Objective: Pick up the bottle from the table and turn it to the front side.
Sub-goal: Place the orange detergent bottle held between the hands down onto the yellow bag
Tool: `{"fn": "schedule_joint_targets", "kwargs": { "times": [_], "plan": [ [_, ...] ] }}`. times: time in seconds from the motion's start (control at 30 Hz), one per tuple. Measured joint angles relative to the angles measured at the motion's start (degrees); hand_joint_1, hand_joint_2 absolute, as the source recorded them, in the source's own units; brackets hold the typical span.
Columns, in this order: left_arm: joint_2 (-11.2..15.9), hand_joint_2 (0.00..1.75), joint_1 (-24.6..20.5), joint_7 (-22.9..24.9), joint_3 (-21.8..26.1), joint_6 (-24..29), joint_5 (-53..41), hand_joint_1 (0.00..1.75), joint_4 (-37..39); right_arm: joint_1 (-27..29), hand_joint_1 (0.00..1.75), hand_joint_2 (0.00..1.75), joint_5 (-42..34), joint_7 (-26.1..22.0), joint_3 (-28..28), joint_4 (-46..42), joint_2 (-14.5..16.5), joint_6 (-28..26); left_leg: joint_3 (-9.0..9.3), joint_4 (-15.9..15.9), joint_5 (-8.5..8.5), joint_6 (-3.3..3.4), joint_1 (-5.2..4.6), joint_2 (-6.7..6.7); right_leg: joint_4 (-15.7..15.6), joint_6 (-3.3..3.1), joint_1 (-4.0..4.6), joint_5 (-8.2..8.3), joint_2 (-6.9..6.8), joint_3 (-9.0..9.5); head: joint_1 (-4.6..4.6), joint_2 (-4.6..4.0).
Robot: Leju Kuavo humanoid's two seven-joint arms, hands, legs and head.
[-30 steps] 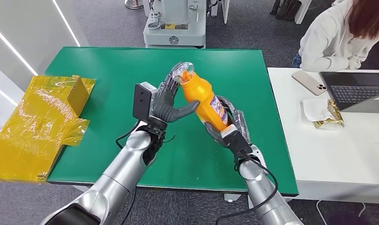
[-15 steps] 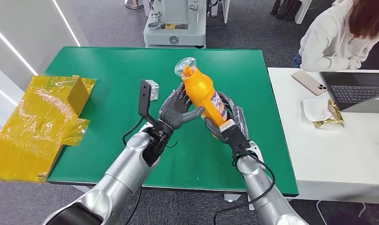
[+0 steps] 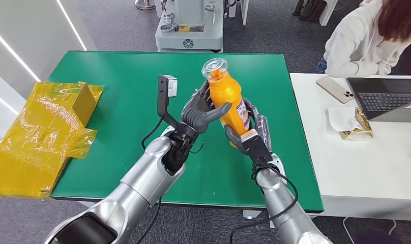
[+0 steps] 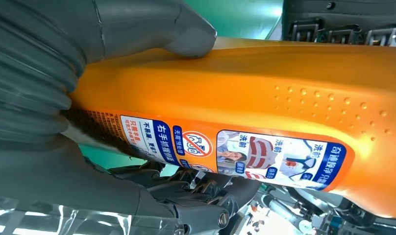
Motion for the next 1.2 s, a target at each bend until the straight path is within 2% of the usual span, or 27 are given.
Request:
{"fn": "schedule_joint_targets", "kwargs": {
  "times": [0.23,0.37,0.43,0.57,0.8,1.0,1.2],
  "plan": [
    [0.0,1.75,-0.4,-0.6,-1.0,1.2,-0.2,0.00,0.0,0.1,1.75,1.75,0.1,0.1,-0.4,-0.1,0.0,0.0,0.00,0.0,0.00,0.00,0.00,0.00,0.0,0.00,0.00,0.00,0.00,0.00,0.00,0.00],
    [-0.4,1.75,-2.3,-6.4,-8.2,14.1,-2.3,0.00,-0.1,0.5,1.75,1.75,1.6,1.8,-1.1,-0.7,0.4,-0.2,-0.01,0.0,0.00,0.00,-0.01,-0.01,0.0,0.00,0.00,0.00,0.00,0.00,0.01,0.00],
    [-0.5,1.75,-2.4,-8.0,-9.9,15.7,-2.4,0.00,-0.2,0.4,1.75,1.75,1.9,1.9,-1.5,-0.7,0.5,-0.3,-0.01,0.0,0.00,0.00,0.00,0.00,0.0,0.00,0.00,0.00,0.00,0.00,0.01,0.00],
    [-0.5,1.75,-2.4,-9.2,-10.7,15.3,-4.3,0.00,-0.7,0.3,1.75,1.75,2.0,1.8,-2.1,-0.7,0.5,-0.3,-0.01,0.0,0.00,0.00,0.00,0.00,0.0,0.00,0.00,0.00,0.00,-0.01,-0.01,0.00],
    [-0.6,1.75,-2.2,-7.9,-10.8,13.5,-10.4,0.00,-2.5,0.5,1.75,1.75,2.1,2.0,-3.6,-0.4,0.5,-0.8,-0.01,0.0,0.00,0.00,0.00,0.00,0.0,0.00,0.00,0.00,0.00,-0.01,0.00,0.00],
    [-0.8,1.75,-2.3,-5.6,-12.0,9.6,-7.0,0.00,-2.7,1.0,1.75,1.75,3.2,2.3,-5.2,0.6,0.5,-1.1,-0.01,0.0,-0.01,0.00,-0.01,0.02,0.0,0.00,0.00,0.00,0.02,-0.02,0.00,0.00],
    [-0.9,1.75,-2.3,-5.2,-14.8,9.7,-6.3,0.00,-2.7,1.1,1.75,1.75,3.4,2.2,-6.3,1.9,0.5,-1.1,-0.01,0.0,-0.01,0.00,0.00,0.03,0.0,0.00,0.00,0.00,0.03,-0.03,0.00,0.00]
  ]
}}
